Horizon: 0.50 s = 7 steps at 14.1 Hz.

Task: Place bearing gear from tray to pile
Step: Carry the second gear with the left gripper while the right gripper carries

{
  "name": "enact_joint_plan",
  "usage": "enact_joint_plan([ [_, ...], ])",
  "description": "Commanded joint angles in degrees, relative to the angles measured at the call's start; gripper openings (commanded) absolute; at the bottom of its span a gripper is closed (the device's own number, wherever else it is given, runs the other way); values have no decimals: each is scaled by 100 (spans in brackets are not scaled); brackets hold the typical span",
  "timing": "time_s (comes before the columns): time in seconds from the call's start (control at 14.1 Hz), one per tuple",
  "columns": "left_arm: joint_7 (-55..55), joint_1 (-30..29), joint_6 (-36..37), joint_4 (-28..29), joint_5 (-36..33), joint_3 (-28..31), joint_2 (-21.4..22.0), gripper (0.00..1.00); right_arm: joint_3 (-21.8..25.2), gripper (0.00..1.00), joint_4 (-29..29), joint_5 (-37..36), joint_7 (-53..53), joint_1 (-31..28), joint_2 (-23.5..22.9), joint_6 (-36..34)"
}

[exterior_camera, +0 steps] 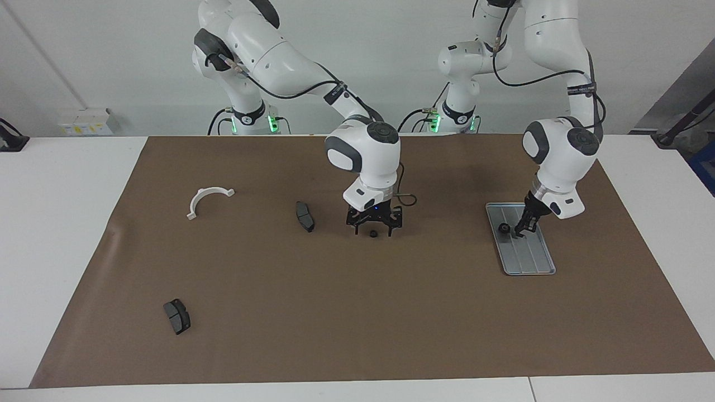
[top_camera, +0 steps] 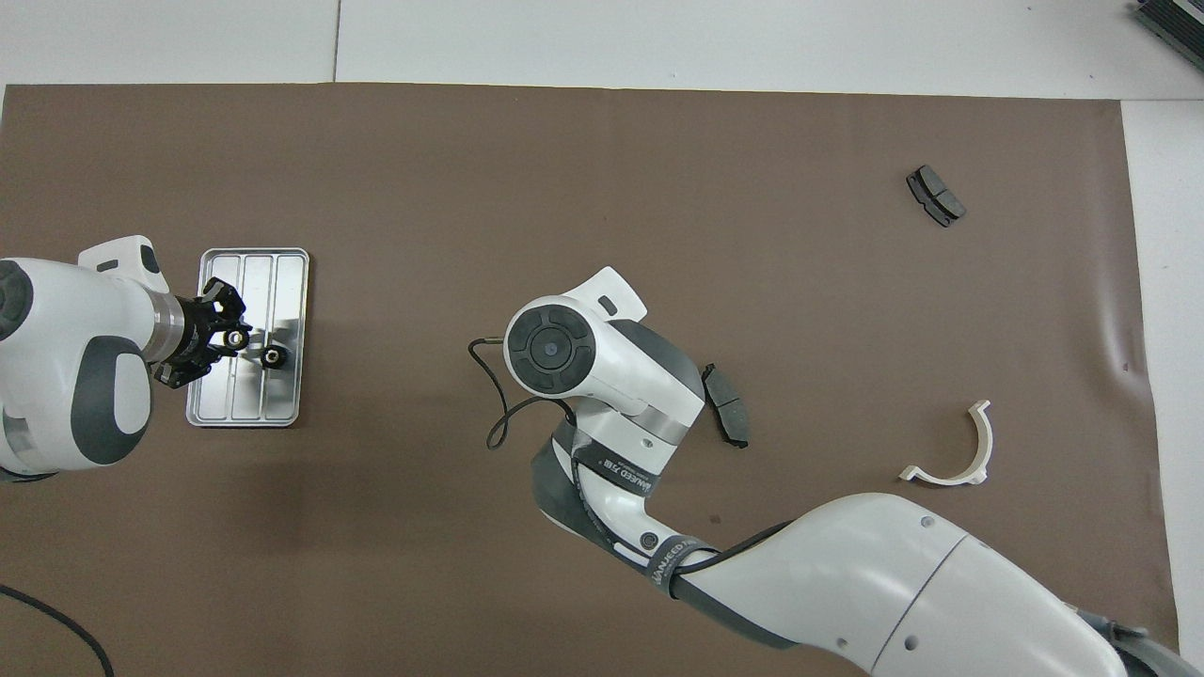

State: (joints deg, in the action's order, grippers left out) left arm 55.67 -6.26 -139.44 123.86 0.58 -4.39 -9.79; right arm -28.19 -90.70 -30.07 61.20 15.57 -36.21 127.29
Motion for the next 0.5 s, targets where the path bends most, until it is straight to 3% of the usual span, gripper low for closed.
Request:
enact_joint_plan([
  [0.0,-12,125,347,-607,74,9,-146,0,-99,90,-70,-113,85,-54,-70,94],
  [0.21,-21,353,445,-1038,65,9,-234,0,-99,69,-132,-130,102,-55,-70,121],
  [0.43,-30,530,436,-1232,30,9,-269,0,-99,67,-194,-122,103,-54,-70,103],
])
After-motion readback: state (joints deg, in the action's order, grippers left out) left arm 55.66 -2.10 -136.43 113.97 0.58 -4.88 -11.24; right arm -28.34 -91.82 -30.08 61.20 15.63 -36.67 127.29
